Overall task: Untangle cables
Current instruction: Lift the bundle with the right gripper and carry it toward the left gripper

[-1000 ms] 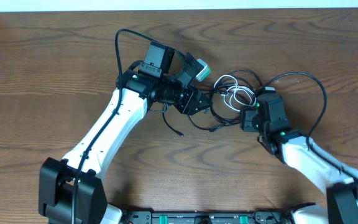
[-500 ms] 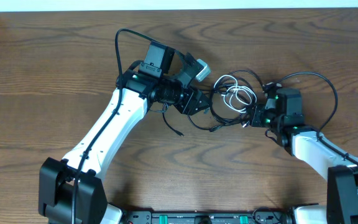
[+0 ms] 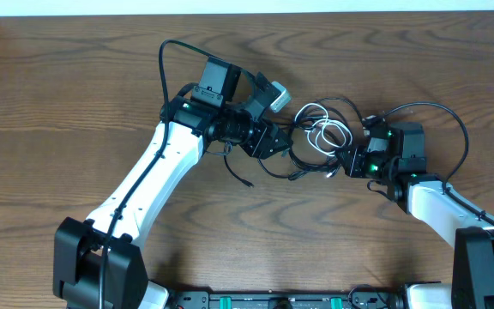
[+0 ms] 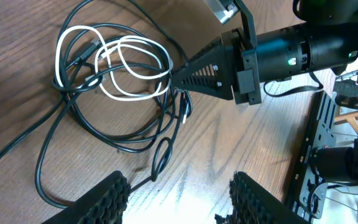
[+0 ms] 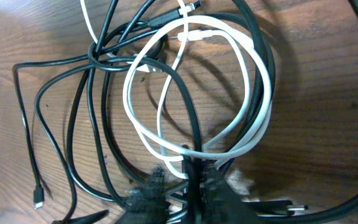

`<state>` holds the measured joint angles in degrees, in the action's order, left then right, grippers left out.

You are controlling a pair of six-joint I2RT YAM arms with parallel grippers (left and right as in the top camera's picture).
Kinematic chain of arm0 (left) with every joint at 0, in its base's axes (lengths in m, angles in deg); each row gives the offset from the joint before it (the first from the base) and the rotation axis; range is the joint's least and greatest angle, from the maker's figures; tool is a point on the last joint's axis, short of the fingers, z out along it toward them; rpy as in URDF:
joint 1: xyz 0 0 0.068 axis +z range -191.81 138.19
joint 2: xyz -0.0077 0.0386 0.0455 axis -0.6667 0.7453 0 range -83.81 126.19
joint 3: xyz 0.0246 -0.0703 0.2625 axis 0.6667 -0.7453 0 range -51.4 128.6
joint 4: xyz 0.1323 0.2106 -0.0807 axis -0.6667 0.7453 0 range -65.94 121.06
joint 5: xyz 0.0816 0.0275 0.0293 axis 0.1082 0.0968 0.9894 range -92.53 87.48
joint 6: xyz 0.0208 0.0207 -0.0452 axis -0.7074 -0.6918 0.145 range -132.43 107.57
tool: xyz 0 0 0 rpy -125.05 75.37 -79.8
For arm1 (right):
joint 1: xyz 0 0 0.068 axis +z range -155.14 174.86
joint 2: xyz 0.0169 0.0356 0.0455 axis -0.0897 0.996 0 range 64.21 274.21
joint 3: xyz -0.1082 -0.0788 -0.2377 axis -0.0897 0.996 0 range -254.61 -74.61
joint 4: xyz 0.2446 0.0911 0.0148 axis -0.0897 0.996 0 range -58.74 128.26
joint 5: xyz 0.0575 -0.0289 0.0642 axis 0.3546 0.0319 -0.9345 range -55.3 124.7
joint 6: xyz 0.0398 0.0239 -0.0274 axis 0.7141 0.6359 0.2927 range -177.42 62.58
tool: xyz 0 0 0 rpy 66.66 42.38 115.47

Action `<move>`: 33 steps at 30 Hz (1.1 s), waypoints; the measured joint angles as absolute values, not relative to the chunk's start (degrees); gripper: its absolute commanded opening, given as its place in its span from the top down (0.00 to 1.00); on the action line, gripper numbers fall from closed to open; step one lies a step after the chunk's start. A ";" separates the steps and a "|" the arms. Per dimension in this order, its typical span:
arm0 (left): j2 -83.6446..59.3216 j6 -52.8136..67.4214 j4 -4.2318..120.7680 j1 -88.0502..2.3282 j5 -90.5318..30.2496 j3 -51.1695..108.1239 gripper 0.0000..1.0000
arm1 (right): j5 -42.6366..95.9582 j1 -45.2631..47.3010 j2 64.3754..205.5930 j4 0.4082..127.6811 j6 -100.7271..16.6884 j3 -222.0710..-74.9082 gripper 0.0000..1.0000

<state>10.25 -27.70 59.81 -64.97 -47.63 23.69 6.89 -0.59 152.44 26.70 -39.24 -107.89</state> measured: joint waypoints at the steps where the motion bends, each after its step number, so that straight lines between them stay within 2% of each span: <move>1: 10.25 -27.72 59.81 -64.97 -47.63 23.69 0.46 | 6.72 -0.59 152.44 26.90 -39.22 -107.89 0.90; 8: 10.25 -27.72 59.81 -64.97 -47.63 23.69 0.47 | 6.13 -0.59 152.44 28.93 -41.12 -107.89 0.94; 10: 10.25 -27.72 59.83 -64.97 -47.63 23.69 0.47 | 6.08 -0.59 152.44 29.63 -41.89 -107.89 0.99; 16: 10.25 -27.72 59.81 -64.97 -47.63 23.69 0.47 | 6.02 -0.59 152.44 30.26 -42.48 -108.02 0.99; 33: 10.25 -27.72 59.83 -64.97 -47.60 23.69 0.46 | 17.27 2.14 152.44 53.21 -42.39 -122.51 0.99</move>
<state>10.25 -27.72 59.83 -64.97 -47.60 23.69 17.27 2.14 152.44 53.21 -42.39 -122.51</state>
